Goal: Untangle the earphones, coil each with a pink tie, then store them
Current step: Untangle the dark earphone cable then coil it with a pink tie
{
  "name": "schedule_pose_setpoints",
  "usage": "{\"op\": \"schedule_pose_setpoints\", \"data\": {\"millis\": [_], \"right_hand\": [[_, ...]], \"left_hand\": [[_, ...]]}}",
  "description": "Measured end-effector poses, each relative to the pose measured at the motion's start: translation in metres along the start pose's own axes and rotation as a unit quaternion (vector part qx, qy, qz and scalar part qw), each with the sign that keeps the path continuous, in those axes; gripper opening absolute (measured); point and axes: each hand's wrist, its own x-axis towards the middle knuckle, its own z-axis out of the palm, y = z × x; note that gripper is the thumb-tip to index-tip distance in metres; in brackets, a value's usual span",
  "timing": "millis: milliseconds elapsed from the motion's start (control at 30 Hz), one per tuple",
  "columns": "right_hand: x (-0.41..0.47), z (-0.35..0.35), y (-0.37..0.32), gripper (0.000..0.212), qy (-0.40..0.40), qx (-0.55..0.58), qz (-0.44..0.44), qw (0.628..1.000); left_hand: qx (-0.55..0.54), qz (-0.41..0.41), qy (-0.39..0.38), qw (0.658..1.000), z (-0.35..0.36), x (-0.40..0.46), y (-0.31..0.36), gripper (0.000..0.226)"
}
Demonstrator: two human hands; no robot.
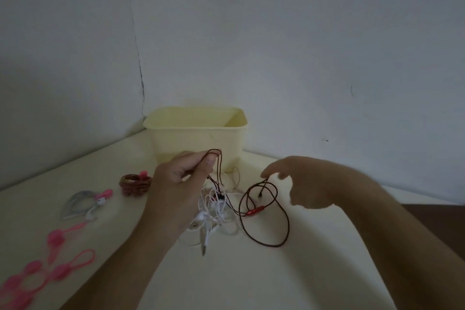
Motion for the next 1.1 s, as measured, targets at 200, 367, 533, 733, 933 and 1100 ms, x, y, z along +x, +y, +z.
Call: {"op": "schedule_pose_setpoints", "data": {"millis": [200, 367, 533, 733, 933, 1100], "right_hand": [[-0.015, -0.014, -0.041, 0.055, 0.227, 0.135, -0.109, 0.958], [-0.001, 0.018, -0.064, 0.018, 0.156, 0.184, -0.15, 0.959], [0.001, 0.014, -0.05, 0.036, 0.168, 0.394, -0.09, 0.899], [-0.001, 0.006, -0.044, 0.03, 0.133, 0.603, -0.136, 0.775], [-0.003, 0.0, -0.041, 0.03, 0.17, 0.633, -0.183, 0.733], [-0.006, -0.005, -0.043, 0.029, 0.17, 0.637, -0.223, 0.718]], "left_hand": [[-0.011, 0.012, -0.018, 1.0, 0.006, -0.003, 0.0, 0.014], [-0.048, -0.006, -0.032, 0.998, 0.007, -0.004, -0.002, 0.024], [-0.041, -0.067, -0.047, 0.996, 0.002, -0.005, -0.001, 0.013], [0.073, -0.073, -0.118, 0.988, 0.015, -0.015, -0.013, 0.026], [0.111, -0.074, -0.123, 0.983, 0.016, -0.017, -0.014, 0.033], [0.137, -0.1, -0.133, 0.976, 0.014, -0.016, -0.018, 0.027]]}}
